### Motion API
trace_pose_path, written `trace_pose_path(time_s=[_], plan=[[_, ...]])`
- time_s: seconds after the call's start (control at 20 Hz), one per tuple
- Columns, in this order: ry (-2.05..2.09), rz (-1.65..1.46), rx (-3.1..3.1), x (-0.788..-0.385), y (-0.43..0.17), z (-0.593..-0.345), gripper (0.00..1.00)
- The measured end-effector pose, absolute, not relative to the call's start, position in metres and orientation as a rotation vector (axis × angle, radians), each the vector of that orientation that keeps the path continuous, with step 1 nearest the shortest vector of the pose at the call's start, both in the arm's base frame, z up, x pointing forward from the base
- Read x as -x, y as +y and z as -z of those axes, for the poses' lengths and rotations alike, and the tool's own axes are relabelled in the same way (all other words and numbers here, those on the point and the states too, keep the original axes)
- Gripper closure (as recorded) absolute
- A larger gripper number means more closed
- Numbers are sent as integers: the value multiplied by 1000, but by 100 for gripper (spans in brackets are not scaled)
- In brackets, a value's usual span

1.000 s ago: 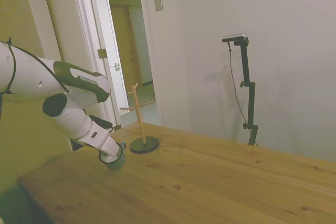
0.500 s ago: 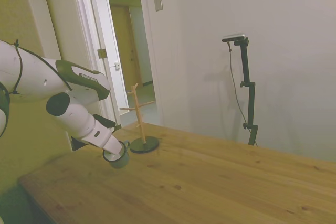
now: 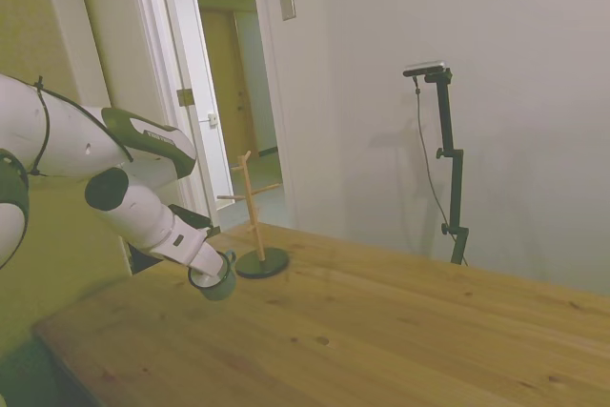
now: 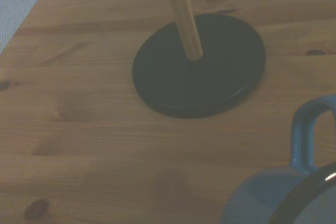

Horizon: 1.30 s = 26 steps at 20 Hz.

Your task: Unload the mug

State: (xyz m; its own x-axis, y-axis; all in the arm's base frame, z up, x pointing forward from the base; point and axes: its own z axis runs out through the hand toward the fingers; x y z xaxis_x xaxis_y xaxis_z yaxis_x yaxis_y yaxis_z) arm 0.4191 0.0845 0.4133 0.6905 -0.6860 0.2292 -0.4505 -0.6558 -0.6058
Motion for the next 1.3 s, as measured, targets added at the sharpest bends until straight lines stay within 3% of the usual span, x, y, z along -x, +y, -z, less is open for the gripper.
trace_pose_path(time_s=[1.05, 1.3], plan=[[1136, 459, 2478, -401, 79, -416, 100], [1316, 366, 2514, -428, 68, -410, 100]])
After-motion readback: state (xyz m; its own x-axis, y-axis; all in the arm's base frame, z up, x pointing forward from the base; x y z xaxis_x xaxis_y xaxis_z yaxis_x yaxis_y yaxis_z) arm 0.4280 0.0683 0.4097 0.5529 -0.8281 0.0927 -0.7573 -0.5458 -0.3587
